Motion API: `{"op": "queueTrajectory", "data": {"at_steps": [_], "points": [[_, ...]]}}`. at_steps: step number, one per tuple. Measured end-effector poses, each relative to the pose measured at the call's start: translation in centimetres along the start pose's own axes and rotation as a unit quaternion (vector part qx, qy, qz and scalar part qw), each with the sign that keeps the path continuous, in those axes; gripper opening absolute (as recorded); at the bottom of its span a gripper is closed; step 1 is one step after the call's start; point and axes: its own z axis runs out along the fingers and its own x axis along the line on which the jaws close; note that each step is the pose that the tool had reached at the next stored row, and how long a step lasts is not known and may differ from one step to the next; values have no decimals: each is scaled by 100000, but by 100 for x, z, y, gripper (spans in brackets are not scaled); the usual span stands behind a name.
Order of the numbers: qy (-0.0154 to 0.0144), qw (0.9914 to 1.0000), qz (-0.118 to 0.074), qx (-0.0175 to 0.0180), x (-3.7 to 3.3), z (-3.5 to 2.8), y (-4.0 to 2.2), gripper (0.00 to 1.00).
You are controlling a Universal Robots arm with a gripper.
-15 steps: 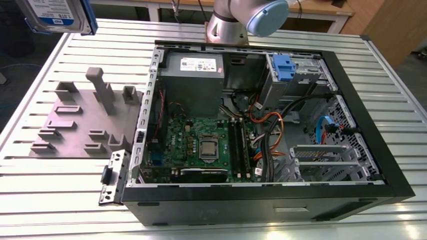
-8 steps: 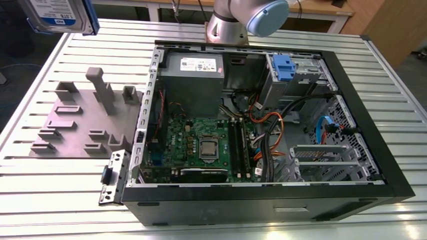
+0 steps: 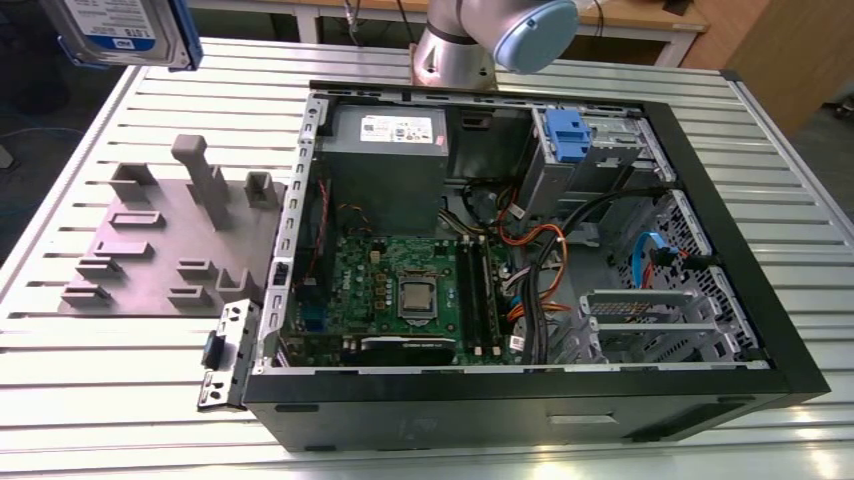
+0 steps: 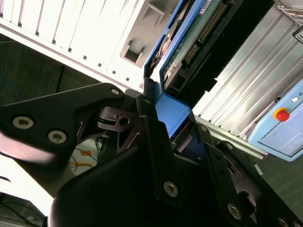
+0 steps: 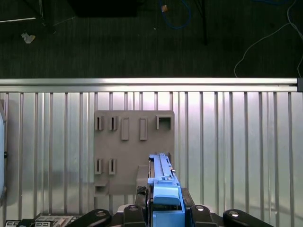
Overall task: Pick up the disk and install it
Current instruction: 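Pick up the disk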
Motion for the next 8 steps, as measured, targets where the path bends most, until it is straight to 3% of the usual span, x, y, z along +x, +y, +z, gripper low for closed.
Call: {"op": "queueTrajectory", "data": {"at_steps": [8], "points": [[2,100000,-3,-2,0,-1,-22,36]]}}
